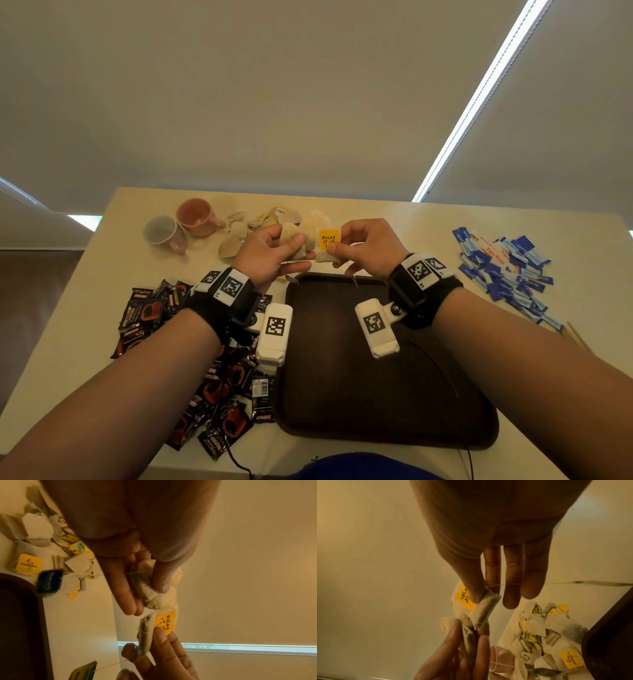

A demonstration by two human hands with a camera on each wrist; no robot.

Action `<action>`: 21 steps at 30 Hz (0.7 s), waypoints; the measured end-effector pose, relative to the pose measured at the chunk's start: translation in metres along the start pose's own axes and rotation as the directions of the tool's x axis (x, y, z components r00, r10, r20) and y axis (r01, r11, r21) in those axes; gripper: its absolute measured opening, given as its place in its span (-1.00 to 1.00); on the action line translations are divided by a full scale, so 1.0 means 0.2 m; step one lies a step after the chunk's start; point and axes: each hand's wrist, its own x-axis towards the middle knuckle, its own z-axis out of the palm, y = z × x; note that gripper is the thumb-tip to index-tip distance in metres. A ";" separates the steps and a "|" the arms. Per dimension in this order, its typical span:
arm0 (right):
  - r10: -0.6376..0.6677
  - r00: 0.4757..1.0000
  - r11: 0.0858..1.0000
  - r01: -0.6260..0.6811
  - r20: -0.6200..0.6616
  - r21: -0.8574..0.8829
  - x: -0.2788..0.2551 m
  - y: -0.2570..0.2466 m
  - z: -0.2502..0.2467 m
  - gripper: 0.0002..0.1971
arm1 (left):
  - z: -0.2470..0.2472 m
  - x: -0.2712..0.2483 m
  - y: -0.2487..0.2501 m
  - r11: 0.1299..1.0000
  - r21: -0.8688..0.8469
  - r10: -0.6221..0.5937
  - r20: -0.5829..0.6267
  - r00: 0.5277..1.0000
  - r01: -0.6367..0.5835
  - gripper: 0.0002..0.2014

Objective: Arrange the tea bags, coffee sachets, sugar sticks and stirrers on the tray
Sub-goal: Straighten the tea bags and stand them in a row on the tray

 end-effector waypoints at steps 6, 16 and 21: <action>0.010 1.000 1.000 -0.010 -0.001 0.010 0.01 0.00 -0.03 -0.78 | -0.05 0.01 0.01 0.999 -0.030 0.025 -0.060 0.998 -0.026 -0.89; 0.008 0.992 1.000 -0.009 -0.123 -0.005 0.06 0.10 -0.09 -0.92 | -0.15 0.01 0.03 0.993 -0.075 0.085 -0.112 0.990 -0.094 -0.89; 0.108 0.984 0.994 -0.111 -0.139 -0.019 0.13 0.16 -0.06 -0.87 | -0.20 -0.01 0.03 0.990 -0.107 0.083 -0.080 0.993 -0.092 -0.84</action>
